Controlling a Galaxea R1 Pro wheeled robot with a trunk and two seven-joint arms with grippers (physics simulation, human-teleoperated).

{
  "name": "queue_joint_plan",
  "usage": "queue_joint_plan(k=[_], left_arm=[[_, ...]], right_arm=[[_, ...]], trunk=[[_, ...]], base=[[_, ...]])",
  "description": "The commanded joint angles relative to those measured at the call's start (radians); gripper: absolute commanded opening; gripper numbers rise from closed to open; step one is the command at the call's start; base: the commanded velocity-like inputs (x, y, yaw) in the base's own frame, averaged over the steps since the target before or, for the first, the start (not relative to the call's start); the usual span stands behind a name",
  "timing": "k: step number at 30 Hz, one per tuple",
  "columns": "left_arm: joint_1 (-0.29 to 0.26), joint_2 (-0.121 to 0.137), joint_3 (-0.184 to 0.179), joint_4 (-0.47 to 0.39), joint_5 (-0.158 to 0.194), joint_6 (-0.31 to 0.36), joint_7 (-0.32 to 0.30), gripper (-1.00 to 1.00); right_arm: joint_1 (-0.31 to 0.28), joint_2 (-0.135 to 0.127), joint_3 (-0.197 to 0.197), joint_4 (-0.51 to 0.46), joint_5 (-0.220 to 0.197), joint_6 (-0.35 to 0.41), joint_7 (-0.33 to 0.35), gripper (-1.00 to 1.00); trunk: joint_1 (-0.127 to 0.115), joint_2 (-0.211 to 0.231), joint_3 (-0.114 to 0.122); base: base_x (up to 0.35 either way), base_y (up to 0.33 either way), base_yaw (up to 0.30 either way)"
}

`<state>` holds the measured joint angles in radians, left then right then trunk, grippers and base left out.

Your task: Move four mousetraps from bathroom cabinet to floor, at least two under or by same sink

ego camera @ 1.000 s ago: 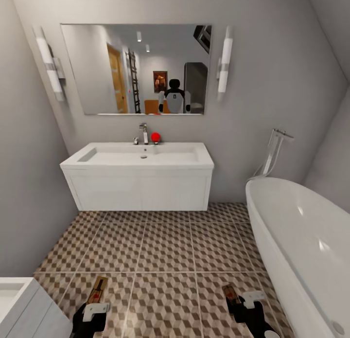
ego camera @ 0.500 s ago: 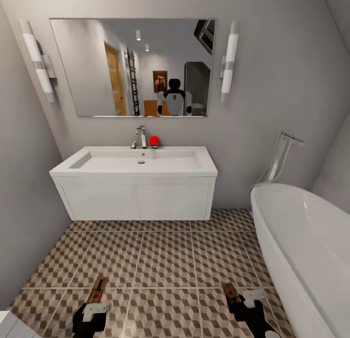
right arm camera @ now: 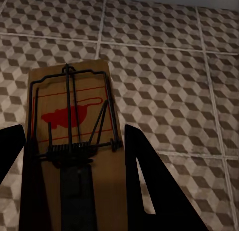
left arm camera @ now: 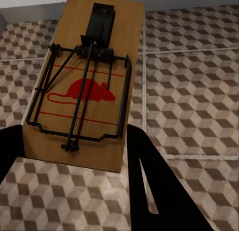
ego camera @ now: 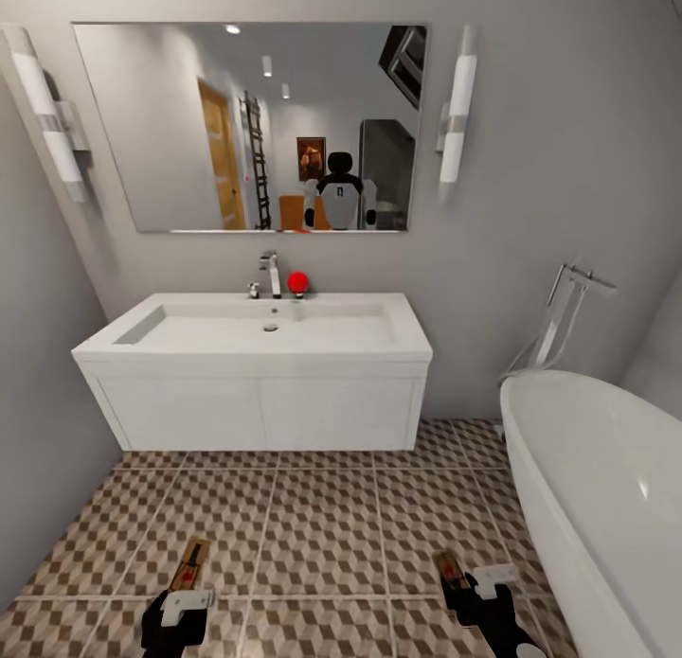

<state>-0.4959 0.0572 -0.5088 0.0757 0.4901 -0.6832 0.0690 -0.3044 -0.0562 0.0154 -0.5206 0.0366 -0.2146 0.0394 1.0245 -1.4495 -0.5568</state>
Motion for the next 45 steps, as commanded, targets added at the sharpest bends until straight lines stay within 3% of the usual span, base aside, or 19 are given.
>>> queue_joint_plan(k=[1,20,45], left_arm=[[-0.001,-0.001,-0.008,0.003,-0.005,-0.004,0.012,-1.0],[-0.001,-0.001,-0.008,0.003,-0.005,-0.004,0.012,-1.0],[-0.001,0.0,-0.008,0.003,-0.005,-0.004,0.012,-1.0]], right_arm=[[-0.001,-0.001,0.001,0.001,0.003,-0.003,0.0,-1.0],[-0.001,0.001,0.003,0.06,0.008,-0.063,-0.001,-1.0],[-0.001,0.004,0.003,0.062,0.007,-0.066,-0.001,-1.0]], trunk=[[0.0,0.0,-0.001],[0.0,0.0,-0.001],[0.0,0.0,-0.001]], base=[[0.3,0.0,0.0],[0.051,0.0,0.0],[0.0,0.0,0.0]])
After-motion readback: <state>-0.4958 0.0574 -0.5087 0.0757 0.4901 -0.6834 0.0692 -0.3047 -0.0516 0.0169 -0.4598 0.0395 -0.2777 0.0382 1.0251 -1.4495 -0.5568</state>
